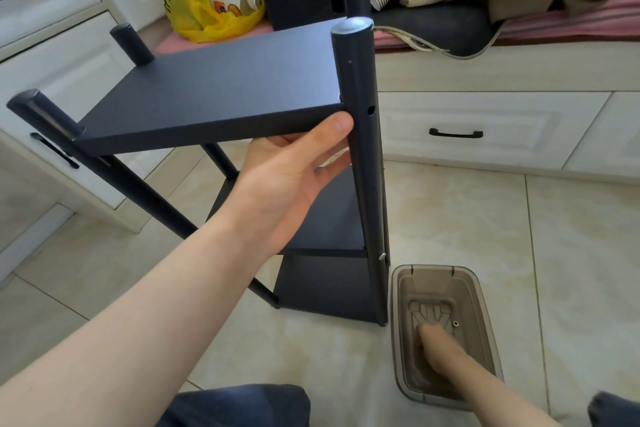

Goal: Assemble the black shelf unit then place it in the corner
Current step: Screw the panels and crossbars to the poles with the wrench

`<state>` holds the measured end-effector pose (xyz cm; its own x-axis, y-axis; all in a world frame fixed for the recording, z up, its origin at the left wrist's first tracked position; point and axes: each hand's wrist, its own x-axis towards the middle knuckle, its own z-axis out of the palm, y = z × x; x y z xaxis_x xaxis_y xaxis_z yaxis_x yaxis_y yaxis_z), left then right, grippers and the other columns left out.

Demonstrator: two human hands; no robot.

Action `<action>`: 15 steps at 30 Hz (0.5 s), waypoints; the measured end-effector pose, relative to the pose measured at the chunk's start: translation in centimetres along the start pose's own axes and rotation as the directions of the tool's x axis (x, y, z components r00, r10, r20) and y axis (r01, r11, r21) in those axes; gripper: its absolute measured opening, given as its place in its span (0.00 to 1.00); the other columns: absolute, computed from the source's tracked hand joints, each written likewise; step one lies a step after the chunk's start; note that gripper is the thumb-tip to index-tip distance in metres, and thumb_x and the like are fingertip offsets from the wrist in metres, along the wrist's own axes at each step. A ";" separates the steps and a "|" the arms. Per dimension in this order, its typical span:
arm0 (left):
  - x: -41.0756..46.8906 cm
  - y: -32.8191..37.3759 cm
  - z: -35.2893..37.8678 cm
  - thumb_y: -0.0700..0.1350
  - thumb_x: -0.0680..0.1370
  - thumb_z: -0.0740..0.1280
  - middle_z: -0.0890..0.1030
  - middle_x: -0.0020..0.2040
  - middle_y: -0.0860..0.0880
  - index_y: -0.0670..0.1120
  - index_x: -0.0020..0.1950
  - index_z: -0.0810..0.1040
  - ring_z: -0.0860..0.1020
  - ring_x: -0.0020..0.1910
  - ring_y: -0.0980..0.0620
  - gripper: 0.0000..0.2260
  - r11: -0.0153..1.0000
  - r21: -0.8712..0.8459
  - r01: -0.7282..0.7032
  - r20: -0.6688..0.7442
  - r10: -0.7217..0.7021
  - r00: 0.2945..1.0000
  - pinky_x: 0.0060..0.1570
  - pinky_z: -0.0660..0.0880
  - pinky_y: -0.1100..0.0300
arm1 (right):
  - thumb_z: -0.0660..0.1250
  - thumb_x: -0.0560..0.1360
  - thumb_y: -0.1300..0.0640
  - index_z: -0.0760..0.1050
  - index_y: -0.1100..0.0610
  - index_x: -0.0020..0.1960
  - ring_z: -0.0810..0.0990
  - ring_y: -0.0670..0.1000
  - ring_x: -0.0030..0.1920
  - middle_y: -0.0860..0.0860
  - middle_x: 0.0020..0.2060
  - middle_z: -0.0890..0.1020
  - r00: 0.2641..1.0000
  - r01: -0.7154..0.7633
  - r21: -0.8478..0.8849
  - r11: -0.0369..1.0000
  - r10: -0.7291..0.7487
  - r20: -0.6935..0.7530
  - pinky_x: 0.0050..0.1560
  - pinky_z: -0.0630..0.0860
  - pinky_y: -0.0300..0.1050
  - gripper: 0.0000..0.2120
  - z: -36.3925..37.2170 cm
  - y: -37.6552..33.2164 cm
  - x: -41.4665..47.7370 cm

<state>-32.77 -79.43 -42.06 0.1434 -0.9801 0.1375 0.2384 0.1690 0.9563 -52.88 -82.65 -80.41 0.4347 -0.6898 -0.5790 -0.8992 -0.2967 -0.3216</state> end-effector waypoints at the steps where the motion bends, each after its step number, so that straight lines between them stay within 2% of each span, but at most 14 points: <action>1: 0.0 0.0 0.0 0.41 0.77 0.70 0.86 0.54 0.48 0.50 0.49 0.87 0.82 0.61 0.43 0.07 1.000 0.004 0.000 0.001 0.000 1.000 0.63 0.78 0.48 | 0.53 0.82 0.65 0.72 0.55 0.56 0.77 0.55 0.61 0.57 0.61 0.76 1.000 0.000 -0.012 1.000 0.000 -0.011 0.54 0.70 0.43 0.11 0.0 0.2 0.0; 3: 0.0 0.0 0.0 0.40 0.78 0.70 0.86 0.54 0.46 0.49 0.50 0.87 0.82 0.61 0.42 0.07 1.000 0.003 0.000 -0.006 0.000 1.000 0.64 0.78 0.46 | 0.53 0.82 0.64 0.71 0.59 0.64 0.77 0.55 0.62 0.58 0.63 0.76 0.999 0.023 -0.044 0.999 -0.024 -0.023 0.58 0.71 0.43 0.14 -0.1 0.4 -0.1; 8: 0.1 -0.1 -0.2 0.40 0.77 0.70 0.86 0.55 0.46 0.48 0.50 0.87 0.82 0.61 0.42 0.07 1.000 -0.002 0.006 -0.012 -0.006 1.000 0.63 0.78 0.46 | 0.55 0.82 0.62 0.73 0.56 0.63 0.79 0.55 0.59 0.57 0.60 0.78 0.997 0.071 -0.071 0.995 -0.074 -0.037 0.59 0.74 0.45 0.13 -0.1 0.3 -0.2; 13: 0.2 -0.2 -0.2 0.40 0.77 0.70 0.86 0.55 0.45 0.46 0.52 0.86 0.82 0.61 0.42 0.07 1.000 -0.020 0.008 -0.011 -0.008 1.000 0.62 0.78 0.47 | 0.55 0.81 0.63 0.77 0.56 0.56 0.80 0.54 0.54 0.55 0.55 0.80 1.000 0.013 -0.022 1.000 -0.013 -0.014 0.52 0.73 0.42 0.12 -1.0 0.2 -0.2; 15: 0.2 -0.2 -0.2 0.40 0.77 0.70 0.85 0.56 0.44 0.46 0.53 0.85 0.82 0.61 0.42 0.07 0.999 -0.030 0.011 -0.014 -0.012 1.000 0.63 0.78 0.48 | 0.56 0.80 0.64 0.75 0.54 0.46 0.79 0.54 0.50 0.53 0.49 0.79 1.000 -0.003 -0.039 0.999 0.003 -0.005 0.46 0.71 0.41 0.11 -2.0 0.0 -0.4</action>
<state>-32.59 -79.67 -42.23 0.1538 -0.9805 0.1225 0.2684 0.1608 0.9498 -53.19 -83.73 -78.65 0.4320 -0.6938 -0.5762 -0.9017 -0.3201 -0.2906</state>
